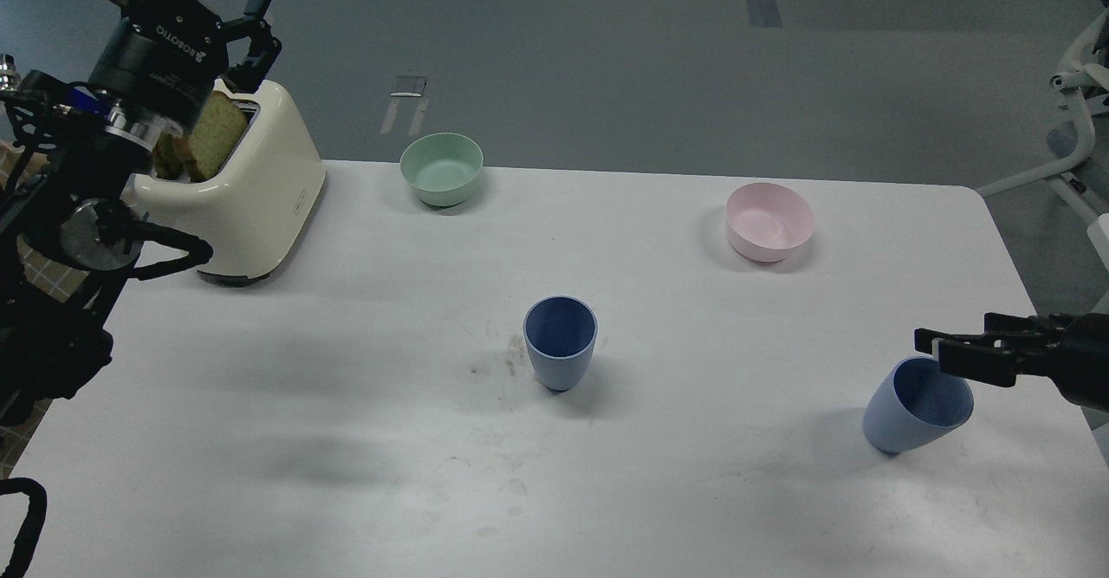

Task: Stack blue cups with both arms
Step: 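Reach the right hand to the other blue cup and grasp it, then lift the blue cup with the right hand and carry it over the centered cup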

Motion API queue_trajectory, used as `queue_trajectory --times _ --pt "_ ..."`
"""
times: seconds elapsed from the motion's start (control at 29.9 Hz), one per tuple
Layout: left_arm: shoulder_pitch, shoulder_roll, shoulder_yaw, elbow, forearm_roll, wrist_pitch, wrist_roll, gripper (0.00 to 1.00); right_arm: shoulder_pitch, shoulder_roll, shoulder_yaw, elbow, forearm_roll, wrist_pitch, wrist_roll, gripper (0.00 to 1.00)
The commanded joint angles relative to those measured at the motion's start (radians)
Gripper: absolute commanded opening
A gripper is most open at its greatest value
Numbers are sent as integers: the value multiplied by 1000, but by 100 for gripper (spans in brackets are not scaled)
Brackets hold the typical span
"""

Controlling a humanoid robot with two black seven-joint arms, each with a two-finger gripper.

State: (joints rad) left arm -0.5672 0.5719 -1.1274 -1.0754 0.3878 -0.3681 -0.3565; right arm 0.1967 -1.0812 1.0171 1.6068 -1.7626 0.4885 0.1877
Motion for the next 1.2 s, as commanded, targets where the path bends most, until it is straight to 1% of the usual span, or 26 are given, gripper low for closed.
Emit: queue_trajectory --times 0.0,0.1,0.3,0.5,0.53,0.57,0.63,0.67,0.74,0.84,0.87,0.9,0.94,0.97,1.0,1.04,1.17 --pt "0 0 0 0 0 -2 1 98 -6 7 0 -5 -14 0 -2 82" --pt "-2 3 18 0 -1 -5 1 98 -28 9 0 -7 -14 0 -20 73" --pt "-2 2 26 -1 0 -5 -1 98 -63 40 0 -5 -14 0 -25 72" --pt "-2 -1 28 -1 0 -5 1 98 -89 41 0 -5 -14 0 -27 72" --pt "-2 -3 28 -1 0 -5 -1 98 -95 41 0 -7 -14 0 -27 69" --pt "-2 -3 28 -1 2 -5 -1 98 -100 41 0 -7 -15 0 -30 62" --pt "-2 -6 28 -1 8 -5 1 98 -102 41 0 -5 -14 0 -37 57" --pt "-2 -7 28 -1 19 -5 -1 98 -103 41 0 -5 -14 0 -51 52" --pt "-2 -9 28 0 28 -5 -1 98 -103 41 0 -4 -14 0 -62 48" --pt "-2 -12 28 -1 32 -3 -1 98 -103 41 1 -4 -14 0 -68 38" --pt "0 -12 28 -1 32 -3 -1 98 -103 40 0 -4 -14 0 -71 31" --pt "-2 -12 28 -1 32 -3 -1 98 -103 40 0 -5 -14 0 -73 27" --pt "-2 -12 28 0 34 -3 -1 98 -103 38 0 -5 -11 0 -76 17" --pt "0 -12 28 -1 34 -3 -1 98 -103 34 0 -4 -8 0 -76 12" --pt "0 -10 28 -1 34 -3 1 98 -106 29 0 1 -5 0 -76 4" --pt "0 -10 28 -1 34 -3 -1 98 -106 26 0 2 -5 0 -76 0" --pt "1 -7 29 0 34 -3 -1 98 -112 23 1 -2 0 0 -76 0"
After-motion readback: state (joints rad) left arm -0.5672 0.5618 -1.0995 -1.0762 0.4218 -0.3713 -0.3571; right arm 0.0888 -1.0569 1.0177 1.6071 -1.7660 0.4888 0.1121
